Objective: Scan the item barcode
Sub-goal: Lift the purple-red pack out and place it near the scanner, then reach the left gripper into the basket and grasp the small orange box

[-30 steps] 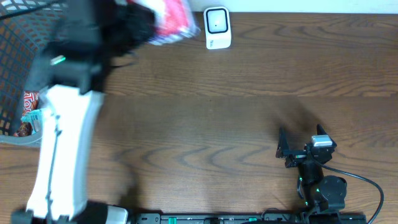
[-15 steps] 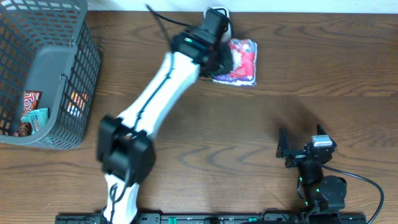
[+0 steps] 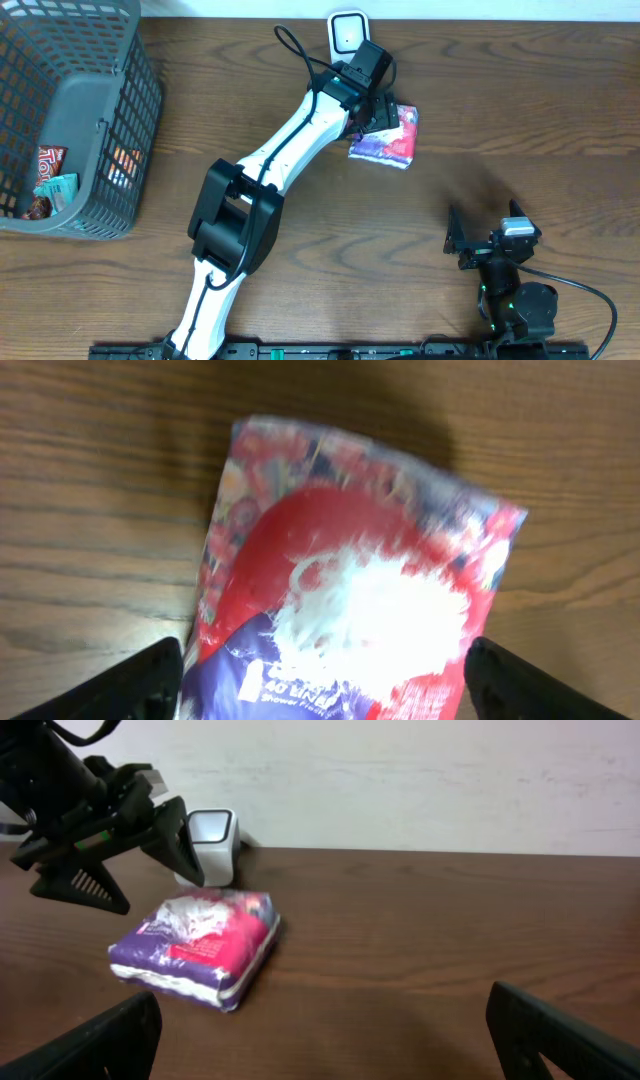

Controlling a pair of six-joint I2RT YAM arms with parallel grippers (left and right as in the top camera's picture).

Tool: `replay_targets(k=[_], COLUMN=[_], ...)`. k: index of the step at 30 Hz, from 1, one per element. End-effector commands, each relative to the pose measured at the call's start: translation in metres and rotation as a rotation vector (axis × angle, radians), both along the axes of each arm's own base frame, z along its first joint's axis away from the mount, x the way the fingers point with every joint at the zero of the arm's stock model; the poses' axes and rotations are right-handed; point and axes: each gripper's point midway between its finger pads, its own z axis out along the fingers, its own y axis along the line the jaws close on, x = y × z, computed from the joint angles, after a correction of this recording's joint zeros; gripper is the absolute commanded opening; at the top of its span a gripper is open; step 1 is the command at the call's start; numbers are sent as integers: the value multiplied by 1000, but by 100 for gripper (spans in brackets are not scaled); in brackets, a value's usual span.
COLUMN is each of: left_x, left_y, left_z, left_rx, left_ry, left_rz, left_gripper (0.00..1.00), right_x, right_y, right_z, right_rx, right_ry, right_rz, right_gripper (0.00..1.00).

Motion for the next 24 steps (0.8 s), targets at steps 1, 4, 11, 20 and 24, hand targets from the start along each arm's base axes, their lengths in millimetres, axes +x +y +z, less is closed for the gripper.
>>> replay_targets(k=[1,4,11,20,24], left_x=[15,25,32,-1,-24], left_y=[18,38,123,356,444], left_z=[48,93,234,317,300], left_rx=[-42,-79,-117,230,333], left_ry=[-83,-170,-489,-680,-588], left_rz=[50,71,111,535,732], left_gripper=[95,97,98,99,99], right_x=[0,0,0,0,0], right_y=[-2,-2,-2,-2,-2], right_z=[-1,-1,-1,-1,-1], right_rx=[10,10,10,10,10], right_ry=[2,2,2,2,2], right_rz=[-10,-10,-10,-10,-11], right_gripper=[99,99,99,99,99])
